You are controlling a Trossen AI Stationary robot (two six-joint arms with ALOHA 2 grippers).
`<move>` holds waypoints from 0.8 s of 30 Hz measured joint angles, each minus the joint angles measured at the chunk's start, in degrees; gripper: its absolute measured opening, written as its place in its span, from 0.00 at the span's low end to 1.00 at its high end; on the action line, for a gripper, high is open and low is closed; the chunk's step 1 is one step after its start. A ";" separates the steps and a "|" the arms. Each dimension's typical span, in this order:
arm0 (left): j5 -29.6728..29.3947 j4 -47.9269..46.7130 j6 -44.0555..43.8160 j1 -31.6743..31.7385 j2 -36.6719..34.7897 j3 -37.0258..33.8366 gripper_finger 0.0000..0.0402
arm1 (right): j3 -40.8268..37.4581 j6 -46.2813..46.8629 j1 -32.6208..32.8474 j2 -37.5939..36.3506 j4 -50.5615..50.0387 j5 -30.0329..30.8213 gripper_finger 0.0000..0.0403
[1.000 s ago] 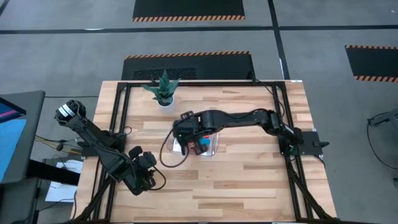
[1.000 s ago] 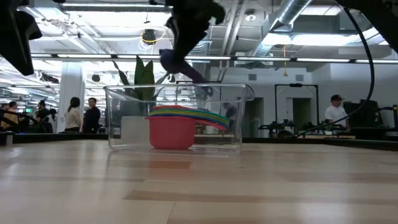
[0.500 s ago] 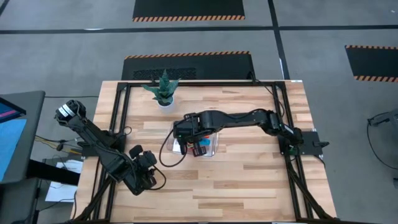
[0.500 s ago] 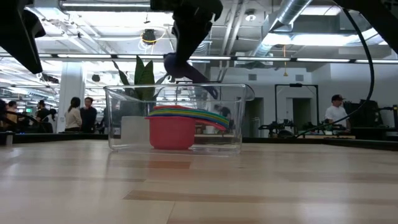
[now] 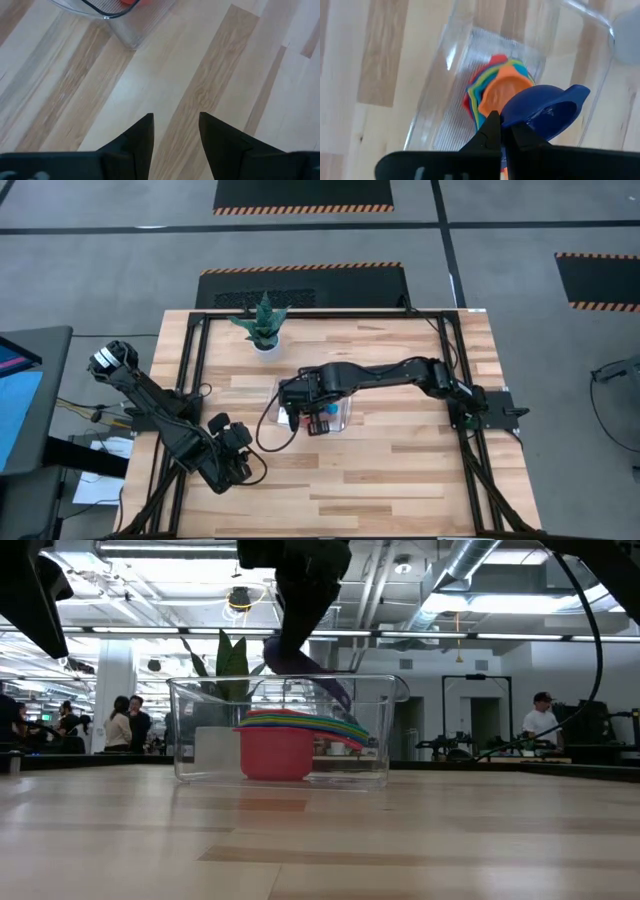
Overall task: Nest measuring cups in basket
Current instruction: Stack the dark blue measuring cup into the orange measuring cup
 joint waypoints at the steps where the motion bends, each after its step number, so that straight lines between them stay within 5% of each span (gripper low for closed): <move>1: 0.00 0.00 0.02 0.00 0.00 0.00 0.36 | 0.04 -0.58 0.01 0.00 0.57 -0.02 0.02; 24: -0.02 -0.01 0.09 0.00 0.00 0.00 0.36 | -0.09 13.50 -0.09 2.70 1.85 -0.13 0.02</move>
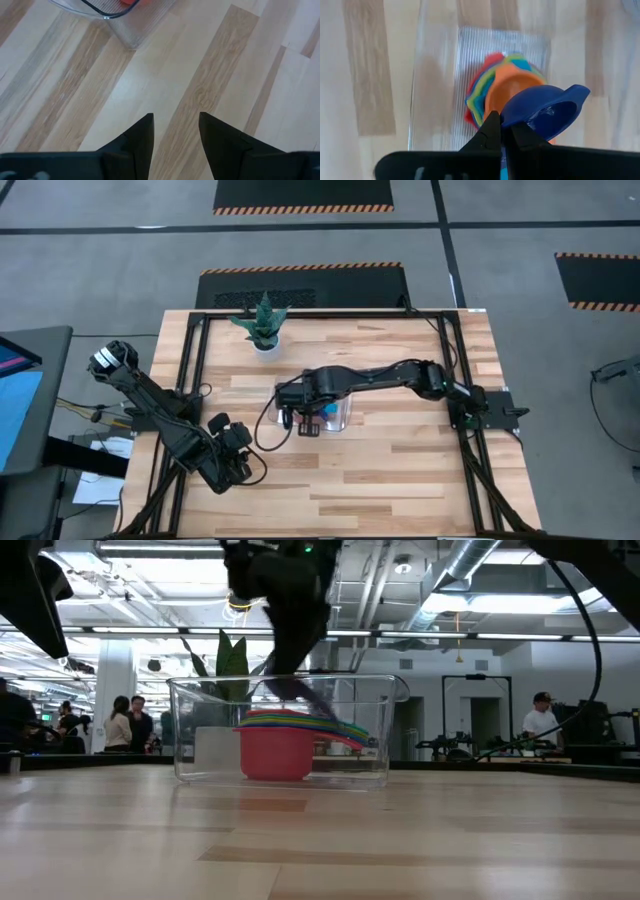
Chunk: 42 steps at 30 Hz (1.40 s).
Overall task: Nest measuring cups in basket
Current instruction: Stack the dark blue measuring cup into the orange measuring cup
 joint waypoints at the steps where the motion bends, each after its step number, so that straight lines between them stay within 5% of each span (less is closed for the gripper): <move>1: 0.02 0.00 -0.02 0.00 0.00 0.00 0.36 | 0.07 -0.54 0.10 0.59 0.59 0.05 0.02; 11: 0.00 0.00 -0.04 0.00 0.00 0.00 0.36 | 0.13 -2.85 0.09 0.93 0.21 0.13 0.02; 17: -0.24 -0.02 0.20 0.00 0.00 0.00 0.36 | 0.15 -6.37 -0.05 0.93 -2.63 0.33 0.11; 22: -1.34 -0.02 0.20 0.00 0.00 0.00 0.36 | 0.22 -9.73 -0.02 0.93 -3.59 0.30 0.02; 42: -2.97 -0.02 -0.49 0.11 0.00 0.02 0.36 | 1.70 -29.80 -0.11 0.84 -5.03 2.27 0.02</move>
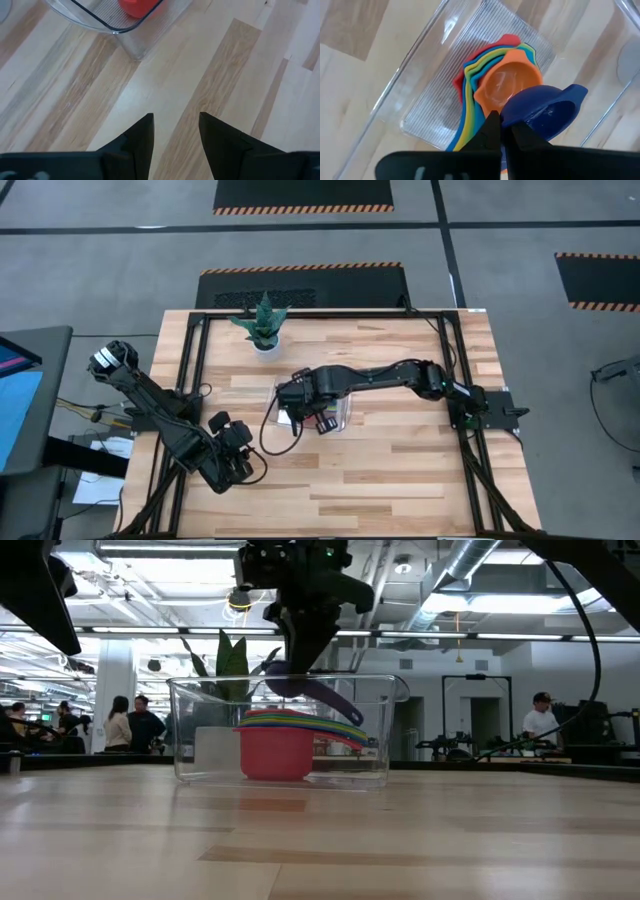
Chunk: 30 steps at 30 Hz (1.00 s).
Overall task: Nest measuring cups in basket
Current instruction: Stack the dark blue measuring cup into the orange measuring cup
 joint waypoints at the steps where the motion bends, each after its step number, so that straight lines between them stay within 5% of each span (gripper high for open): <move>1: 0.00 0.00 -0.28 0.00 0.00 0.00 0.36 | 0.00 -0.61 -0.17 0.01 -0.09 0.00 0.02; 13: 0.02 0.01 -0.58 0.00 0.00 0.00 0.36 | -0.07 -4.16 -1.07 0.02 -0.04 -0.46 0.12; 30: 0.02 0.02 -0.34 0.00 0.00 0.00 0.36 | -0.07 -4.40 -0.92 0.02 0.14 -0.66 0.04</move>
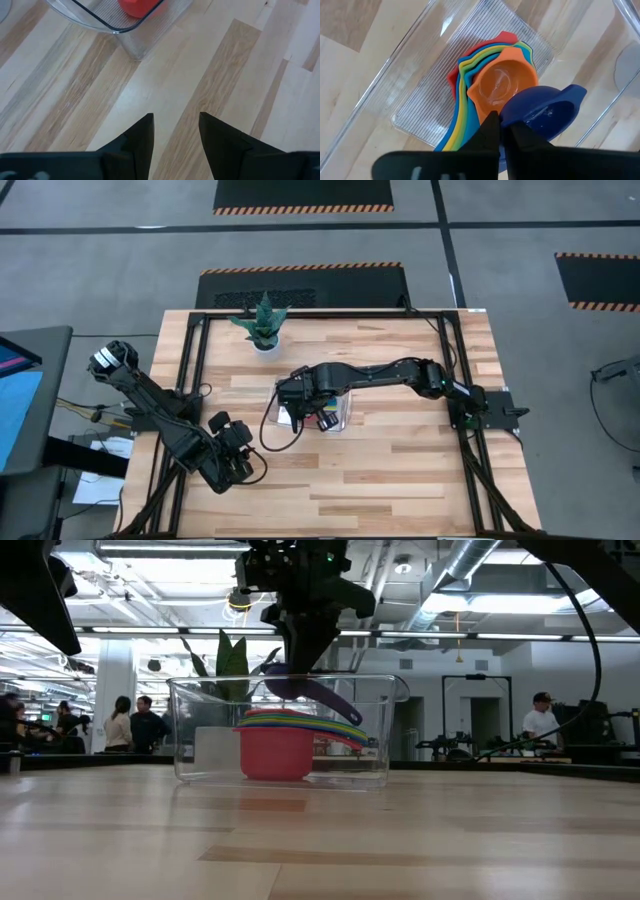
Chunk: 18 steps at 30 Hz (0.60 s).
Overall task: Nest measuring cups in basket
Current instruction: Stack the dark blue measuring cup into the orange measuring cup
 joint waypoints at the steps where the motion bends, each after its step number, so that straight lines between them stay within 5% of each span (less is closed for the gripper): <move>1: 0.00 0.00 0.00 0.00 0.00 0.00 0.36 | -0.02 0.18 0.00 0.00 0.00 0.00 0.04; 18: 0.02 0.02 -0.02 0.00 0.00 0.00 0.36 | -0.04 0.33 -0.02 -0.02 1.10 -0.72 0.03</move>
